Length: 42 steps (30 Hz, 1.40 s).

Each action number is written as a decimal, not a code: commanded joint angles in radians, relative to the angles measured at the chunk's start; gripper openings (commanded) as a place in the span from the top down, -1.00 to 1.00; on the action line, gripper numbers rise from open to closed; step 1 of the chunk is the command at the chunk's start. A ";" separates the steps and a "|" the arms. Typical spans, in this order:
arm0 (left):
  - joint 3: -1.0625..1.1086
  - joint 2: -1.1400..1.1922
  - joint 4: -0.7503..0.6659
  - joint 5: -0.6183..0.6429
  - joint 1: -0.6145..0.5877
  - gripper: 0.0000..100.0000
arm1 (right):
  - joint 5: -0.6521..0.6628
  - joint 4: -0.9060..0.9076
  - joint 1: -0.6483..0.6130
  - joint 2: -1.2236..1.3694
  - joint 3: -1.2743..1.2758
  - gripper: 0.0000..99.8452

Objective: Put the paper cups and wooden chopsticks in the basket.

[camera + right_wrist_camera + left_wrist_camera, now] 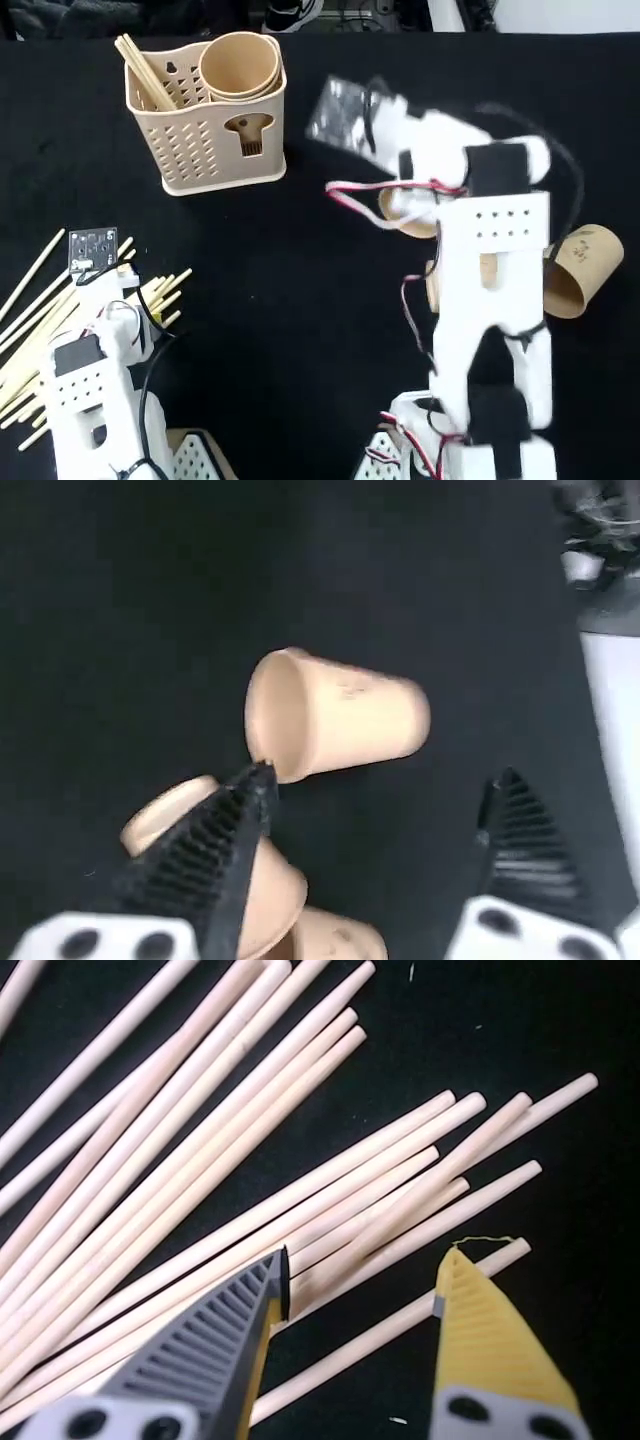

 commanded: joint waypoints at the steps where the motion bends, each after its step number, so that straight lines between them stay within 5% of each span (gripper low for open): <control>1: -0.004 -0.009 -0.014 0.005 -0.004 0.51 | 0.084 -0.146 0.051 -0.104 0.317 0.32; 12: -0.004 -0.009 -0.012 0.005 -0.004 0.51 | 0.157 -0.984 0.178 -0.116 0.868 0.33; 16: -0.004 -0.009 -0.012 0.003 -0.004 0.51 | 0.152 -1.154 0.206 -0.120 0.937 0.69; 18: -0.004 -0.009 -0.012 0.003 -0.004 0.51 | 0.149 -1.181 0.206 -0.148 0.951 0.99; 27: -0.004 -0.009 -0.012 0.003 -0.004 0.51 | 0.043 -1.177 0.203 -0.429 1.013 0.98; 35: -0.004 -0.009 -0.009 0.003 -0.004 0.51 | 0.017 -0.873 0.158 -0.596 0.935 0.98; 38: -0.004 -0.009 -0.008 0.003 -0.004 0.51 | 0.021 -0.848 0.126 -0.570 0.961 0.92; 42: -0.002 -0.009 -0.008 0.003 -0.004 0.51 | 0.037 -0.964 0.118 -0.466 1.041 0.54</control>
